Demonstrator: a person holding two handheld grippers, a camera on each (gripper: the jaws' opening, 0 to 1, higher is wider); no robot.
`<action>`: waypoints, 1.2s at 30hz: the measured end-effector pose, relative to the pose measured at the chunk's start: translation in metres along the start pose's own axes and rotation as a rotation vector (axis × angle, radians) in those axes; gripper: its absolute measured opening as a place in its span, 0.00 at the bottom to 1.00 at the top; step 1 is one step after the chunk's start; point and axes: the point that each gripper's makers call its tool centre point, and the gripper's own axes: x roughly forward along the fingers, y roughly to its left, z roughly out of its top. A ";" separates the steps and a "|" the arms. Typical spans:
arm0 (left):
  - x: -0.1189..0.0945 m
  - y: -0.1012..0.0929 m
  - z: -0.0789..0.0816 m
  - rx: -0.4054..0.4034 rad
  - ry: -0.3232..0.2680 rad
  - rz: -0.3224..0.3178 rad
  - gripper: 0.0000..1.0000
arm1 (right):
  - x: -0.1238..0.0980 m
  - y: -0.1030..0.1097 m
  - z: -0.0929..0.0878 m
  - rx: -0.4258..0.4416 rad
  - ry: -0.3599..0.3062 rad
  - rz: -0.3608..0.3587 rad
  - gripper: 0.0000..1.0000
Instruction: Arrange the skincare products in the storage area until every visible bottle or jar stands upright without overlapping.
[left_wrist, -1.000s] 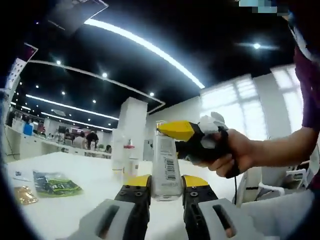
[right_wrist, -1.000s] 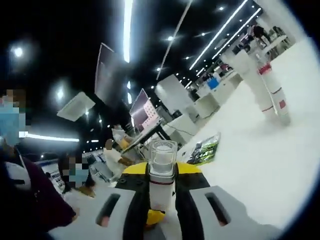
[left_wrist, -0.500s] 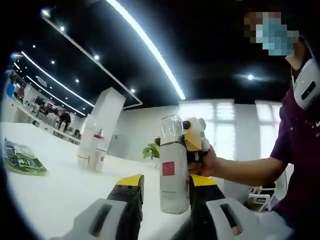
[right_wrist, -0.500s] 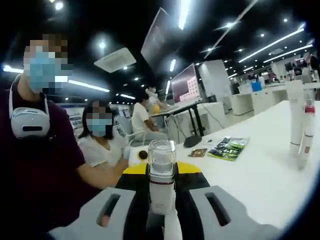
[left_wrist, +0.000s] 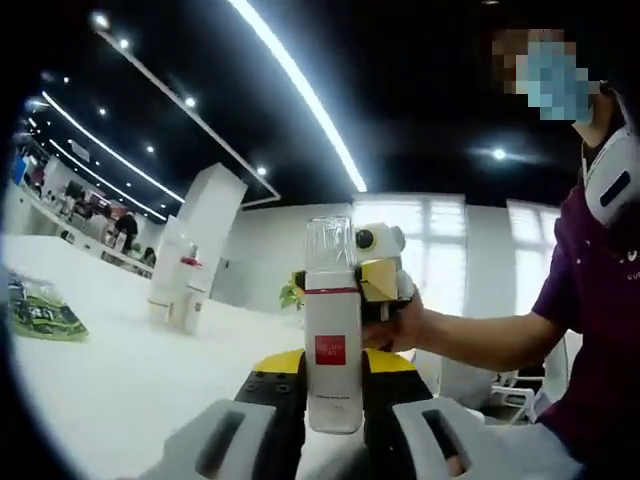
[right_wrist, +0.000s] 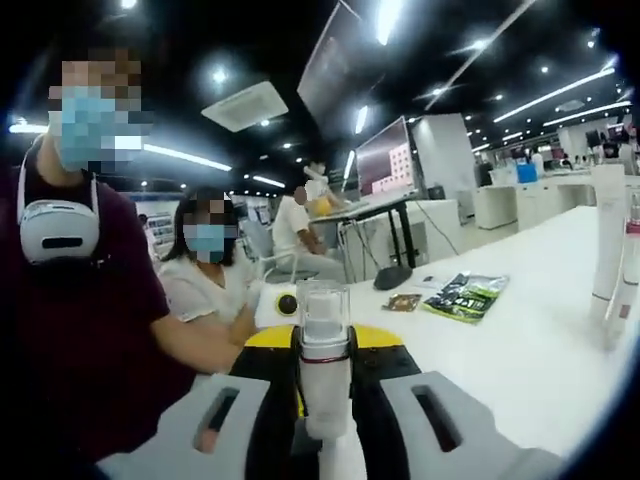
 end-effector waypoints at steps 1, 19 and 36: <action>0.001 0.003 -0.001 0.013 0.004 0.025 0.19 | 0.000 -0.002 0.001 -0.006 -0.009 -0.020 0.19; -0.014 0.045 0.003 0.317 0.059 0.491 0.19 | 0.033 -0.039 -0.033 -0.051 -0.027 -0.597 0.27; 0.002 0.016 -0.004 0.222 0.039 0.185 0.24 | 0.014 -0.012 -0.031 -0.150 0.117 -0.132 0.19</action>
